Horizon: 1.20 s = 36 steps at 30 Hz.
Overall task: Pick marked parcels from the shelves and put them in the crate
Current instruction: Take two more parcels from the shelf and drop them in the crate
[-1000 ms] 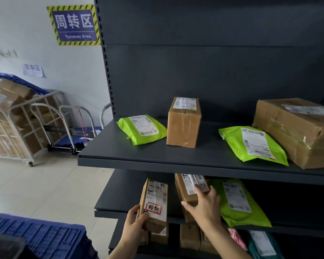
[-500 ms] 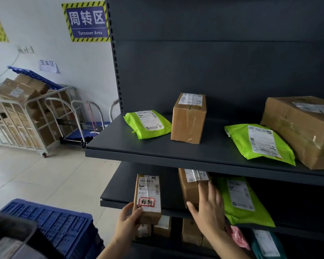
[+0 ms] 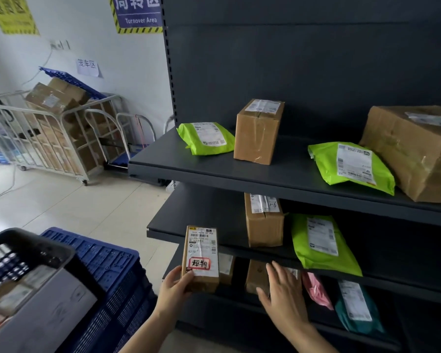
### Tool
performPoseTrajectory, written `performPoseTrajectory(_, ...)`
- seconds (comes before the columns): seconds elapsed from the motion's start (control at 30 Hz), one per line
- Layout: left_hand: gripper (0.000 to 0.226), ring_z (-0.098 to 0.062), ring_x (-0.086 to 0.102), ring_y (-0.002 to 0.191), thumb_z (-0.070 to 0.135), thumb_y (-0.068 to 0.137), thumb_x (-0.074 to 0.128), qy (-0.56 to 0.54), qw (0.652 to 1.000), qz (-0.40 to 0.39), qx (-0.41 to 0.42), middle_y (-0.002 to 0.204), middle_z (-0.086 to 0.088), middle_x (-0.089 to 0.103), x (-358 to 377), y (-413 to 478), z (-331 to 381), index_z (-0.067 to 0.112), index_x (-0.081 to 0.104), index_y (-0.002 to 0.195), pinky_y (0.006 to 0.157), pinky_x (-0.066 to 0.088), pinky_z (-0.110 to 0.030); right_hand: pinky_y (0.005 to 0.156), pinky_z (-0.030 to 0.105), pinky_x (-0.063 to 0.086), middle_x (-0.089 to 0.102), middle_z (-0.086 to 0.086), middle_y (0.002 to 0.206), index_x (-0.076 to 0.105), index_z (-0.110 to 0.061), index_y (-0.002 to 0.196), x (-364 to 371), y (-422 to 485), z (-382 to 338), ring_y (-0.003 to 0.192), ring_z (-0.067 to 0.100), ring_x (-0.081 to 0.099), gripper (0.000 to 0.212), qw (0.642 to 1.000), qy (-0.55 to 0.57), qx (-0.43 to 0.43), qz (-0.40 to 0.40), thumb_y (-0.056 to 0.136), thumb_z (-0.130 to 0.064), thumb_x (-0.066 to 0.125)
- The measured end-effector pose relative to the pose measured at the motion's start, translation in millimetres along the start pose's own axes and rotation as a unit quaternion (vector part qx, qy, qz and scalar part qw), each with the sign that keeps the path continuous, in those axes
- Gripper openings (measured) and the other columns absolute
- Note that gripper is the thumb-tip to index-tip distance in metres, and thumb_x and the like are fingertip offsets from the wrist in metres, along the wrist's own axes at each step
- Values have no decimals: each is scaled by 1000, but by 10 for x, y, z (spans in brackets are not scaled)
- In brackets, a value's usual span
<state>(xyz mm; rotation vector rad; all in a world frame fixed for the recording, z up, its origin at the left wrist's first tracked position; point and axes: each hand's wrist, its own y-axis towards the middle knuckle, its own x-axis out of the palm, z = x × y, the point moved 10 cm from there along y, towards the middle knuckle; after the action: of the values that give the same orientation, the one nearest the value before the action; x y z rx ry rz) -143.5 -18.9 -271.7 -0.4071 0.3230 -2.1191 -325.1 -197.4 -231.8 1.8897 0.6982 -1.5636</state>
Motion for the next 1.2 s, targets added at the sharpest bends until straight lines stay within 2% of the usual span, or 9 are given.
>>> performPoseTrajectory(0.1, 46, -30, 63, 102, 12, 88, 62, 13, 1000, 25, -9, 108, -16, 65, -191, -145, -138, 4, 49, 131, 93, 50, -44, 85, 34, 53, 65, 7, 119, 64, -9, 117, 82, -108, -83, 106, 23, 64, 67, 999, 30, -14, -12, 63, -46, 80)
performPoseTrajectory(0.17, 42, -28, 65, 97, 11, 88, 61, 10, 999, 29, -19, 106, -15, 66, -290, -216, -210, 4, 51, 128, 82, 54, -38, 105, 37, 39, 46, 8, 142, 45, -10, 137, 127, -177, -182, 129, 25, 46, 65, 997, 65, -23, -43, 83, -44, 61)
performPoseTrajectory(0.23, 37, -25, 66, 91, 9, 89, 59, 9, 999, 30, -24, 102, -13, 67, -374, -262, -255, 5, 52, 125, 71, 53, -31, 114, 34, 24, 29, 5, 152, 27, -12, 145, 155, -212, -264, 139, 23, 28, 65, 994, 85, -30, -58, 92, -44, 46)
performPoseTrajectory(0.3, 32, -23, 66, 85, 7, 90, 58, 13, 999, 33, -30, 97, -12, 68, -452, -299, -270, 4, 54, 122, 65, 52, -27, 116, 31, 18, 22, 2, 154, 19, -14, 148, 176, -212, -328, 142, 19, 20, 64, 994, 83, -33, -69, 95, -45, 40)
performPoseTrajectory(0.47, 36, -20, 65, 85, 6, 90, 57, 18, 998, 42, -50, 103, -15, 66, -753, -285, -340, -1, 52, 125, 63, 53, -25, 116, 28, 17, 19, 1, 155, 16, -16, 148, 282, -200, -525, 143, 17, 18, 64, 993, 76, -21, -92, 96, -46, 37)
performPoseTrajectory(0.63, 33, -18, 63, 80, 4, 91, 55, 27, 997, 31, -64, 92, -8, 66, -989, -258, -315, 1, 52, 123, 47, 51, -13, 115, 26, 19, 18, -1, 155, 16, -16, 148, 434, -202, -815, 143, 15, 18, 64, 990, 80, -2, -112, 96, -47, 36)
performPoseTrajectory(0.93, 41, -19, 58, 75, 2, 90, 56, 31, 994, 27, -99, 86, -9, 61, -1314, 196, -640, -5, 46, 129, 53, 46, -25, 116, 26, 18, 14, -3, 156, 12, -18, 149, 1111, -216, -1065, 143, 14, 15, 65, 978, 98, 48, -179, 96, -48, 36)
performPoseTrajectory(1.07, 46, -21, 56, 77, 1, 89, 57, 21, 994, 33, -104, 105, -20, 58, -1433, 564, -889, -7, 45, 131, 60, 44, -26, 114, 25, 20, 14, -4, 156, 13, -21, 149, 1642, -35, -1157, 142, 14, 18, 66, 971, 101, 56, -211, 95, -48, 39)
performPoseTrajectory(1.2, 45, -23, 55, 85, 5, 89, 58, 5, 995, 44, -88, 116, -20, 56, -1606, 1076, -1186, -5, 44, 131, 63, 44, -26, 116, 28, 20, 12, -2, 156, 13, -20, 149, 2207, 329, -1299, 143, 16, 15, 65, 968, 128, 66, -206, 95, -46, 39)
